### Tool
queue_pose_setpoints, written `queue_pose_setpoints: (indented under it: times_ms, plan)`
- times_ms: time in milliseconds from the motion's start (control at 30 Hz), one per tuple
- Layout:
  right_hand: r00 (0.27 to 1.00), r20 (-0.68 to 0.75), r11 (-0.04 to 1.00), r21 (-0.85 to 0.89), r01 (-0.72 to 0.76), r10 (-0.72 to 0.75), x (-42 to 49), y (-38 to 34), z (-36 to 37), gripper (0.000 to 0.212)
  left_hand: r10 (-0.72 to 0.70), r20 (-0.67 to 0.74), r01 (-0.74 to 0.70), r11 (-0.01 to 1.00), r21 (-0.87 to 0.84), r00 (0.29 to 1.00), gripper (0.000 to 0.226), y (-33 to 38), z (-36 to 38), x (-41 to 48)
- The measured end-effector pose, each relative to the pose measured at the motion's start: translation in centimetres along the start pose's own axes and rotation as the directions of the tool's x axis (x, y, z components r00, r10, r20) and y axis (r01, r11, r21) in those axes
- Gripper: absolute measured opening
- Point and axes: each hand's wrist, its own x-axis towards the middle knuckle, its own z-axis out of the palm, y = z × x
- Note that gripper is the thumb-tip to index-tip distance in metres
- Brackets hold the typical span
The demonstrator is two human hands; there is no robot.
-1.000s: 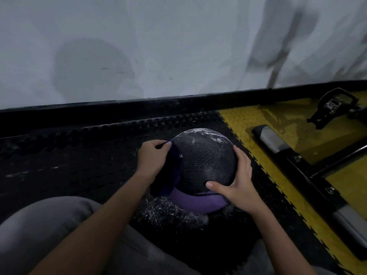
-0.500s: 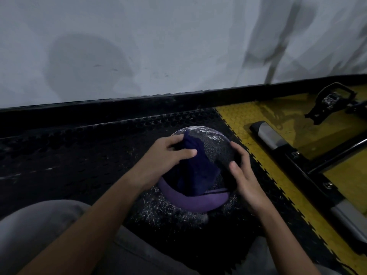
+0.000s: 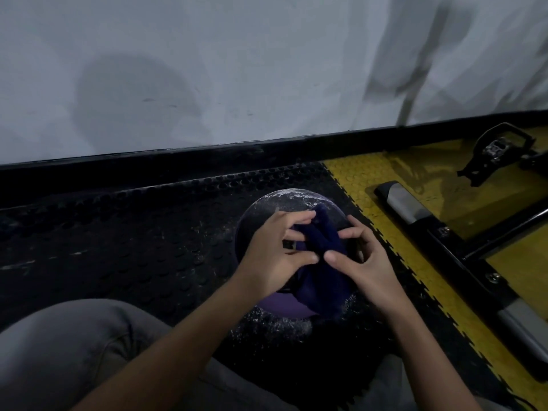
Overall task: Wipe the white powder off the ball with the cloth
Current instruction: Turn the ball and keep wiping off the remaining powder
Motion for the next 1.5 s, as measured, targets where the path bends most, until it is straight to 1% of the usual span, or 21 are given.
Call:
queue_pose_setpoints:
  times_ms: [100, 167, 200, 267, 333, 433, 467, 567, 633, 667, 733, 867, 967, 1033, 1067, 1133, 1233, 1300, 1367, 1433, 1500]
  plan:
    - [0.996, -0.081, 0.998, -0.045, 0.032, -0.036, 0.1, 0.2, 0.0, 0.032, 0.168, -0.048, -0.149, 0.951, 0.272, 0.985, 0.052, -0.7, -0.1, 0.0]
    - [0.993, -0.108, 0.998, -0.043, 0.042, -0.046, 0.2, 0.0, -0.1, 0.013, 0.207, -0.09, -0.149, 0.891, 0.429, 0.974, 0.047, -1.3, -0.9, 0.2]
    - [0.991, -0.125, 0.999, -0.022, 0.05, -0.052, 0.3, -0.1, -0.1, 0.012, 0.17, -0.134, -0.092, 0.885, 0.456, 0.976, 0.048, -1.4, -1.4, 0.3]
    - [0.983, -0.175, 0.998, 0.018, 0.053, -0.049, 0.3, -0.2, -0.3, 0.023, 0.124, -0.195, -0.012, 0.87, 0.493, 0.973, 0.055, -1.7, -2.3, 0.6]
    - [0.967, -0.254, 0.999, 0.017, 0.034, -0.028, 0.5, -0.4, -0.5, 0.023, 0.066, -0.17, 0.024, 0.877, 0.481, 0.983, 0.058, -1.7, -2.7, 0.7]
    - [0.887, -0.458, 0.998, -0.063, 0.031, -0.056, 0.9, -0.1, -1.7, 0.028, 0.006, -0.123, 0.043, 0.92, 0.389, 0.992, 0.047, -1.6, -2.6, 0.8]
    - [0.875, -0.479, 0.995, -0.095, 0.022, -0.065, 1.0, 0.0, -2.1, 0.028, 0.005, -0.118, 0.041, 0.923, 0.382, 0.993, 0.044, -1.7, -2.5, 0.8]
    - [0.915, -0.402, 0.976, -0.209, -0.059, -0.031, 1.5, 0.7, -2.7, 0.016, 0.025, -0.12, 0.025, 0.918, 0.395, 0.992, 0.043, -1.7, -2.4, 0.9]
    - [0.936, -0.344, 0.95, -0.309, -0.042, -0.071, 1.5, 1.1, -2.1, 0.032, 0.045, -0.128, 0.015, 0.903, 0.428, 0.991, 0.044, -1.8, -2.3, 0.8]
    - [0.942, -0.318, 0.94, -0.341, -0.01, -0.105, 1.5, 1.3, -1.7, 0.04, 0.061, -0.128, 0.004, 0.891, 0.454, 0.99, 0.045, -1.9, -2.2, 0.7]
    - [0.945, -0.289, 0.934, -0.354, 0.045, -0.155, 1.5, 1.5, -1.1, 0.043, 0.089, -0.126, -0.013, 0.863, 0.506, 0.988, 0.047, -2.0, -2.0, 0.5]
    - [0.922, -0.258, 0.894, -0.417, 0.163, -0.288, 1.3, 0.8, -1.0, 0.024, 0.123, -0.154, -0.017, 0.833, 0.554, 0.98, 0.051, -2.2, -1.6, 0.5]
    - [0.891, -0.1, 0.829, -0.422, 0.366, -0.444, -0.2, -0.4, 0.4, 0.021, 0.114, -0.165, -0.001, 0.827, 0.561, 0.98, 0.053, -2.4, -1.6, 0.6]
    - [0.868, -0.004, 0.767, -0.471, 0.436, -0.496, -0.8, -0.5, 0.8, 0.025, 0.101, -0.144, -0.006, 0.837, 0.547, 0.985, 0.054, -2.4, -1.6, 0.8]
    - [0.863, -0.006, 0.741, -0.515, 0.43, -0.505, -0.6, -0.3, 0.5, 0.026, 0.096, -0.132, -0.009, 0.841, 0.541, 0.987, 0.055, -2.4, -1.6, 0.8]
    - [0.874, -0.096, 0.73, -0.597, 0.332, -0.476, 0.5, 0.5, -0.8, 0.023, 0.089, -0.116, -0.013, 0.845, 0.534, 0.989, 0.056, -2.4, -1.6, 0.9]
    - [0.913, -0.221, 0.773, -0.618, 0.139, -0.342, 1.8, 1.8, -2.4, 0.021, 0.091, -0.103, -0.018, 0.831, 0.556, 0.991, 0.057, -2.3, -1.3, 0.9]
    - [0.916, -0.227, 0.831, -0.529, 0.17, -0.331, 1.7, 1.8, -2.0, 0.018, 0.099, -0.103, -0.022, 0.818, 0.575, 0.99, 0.059, -2.4, -1.2, 0.8]
    - [0.906, -0.183, 0.838, -0.482, 0.257, -0.383, 0.8, 1.1, -0.8, 0.02, 0.103, -0.114, -0.019, 0.816, 0.578, 0.988, 0.059, -2.5, -1.3, 0.7]
    - [0.882, -0.091, 0.775, -0.526, 0.351, -0.462, -0.1, 0.5, 0.3, 0.022, 0.09, -0.112, -0.011, 0.824, 0.566, 0.99, 0.059, -2.5, -1.5, 0.6]
    - [0.862, -0.045, 0.702, -0.603, 0.379, -0.505, 0.1, 0.4, 0.2, 0.023, 0.083, -0.094, -0.017, 0.83, 0.558, 0.992, 0.058, -2.4, -1.7, 0.6]
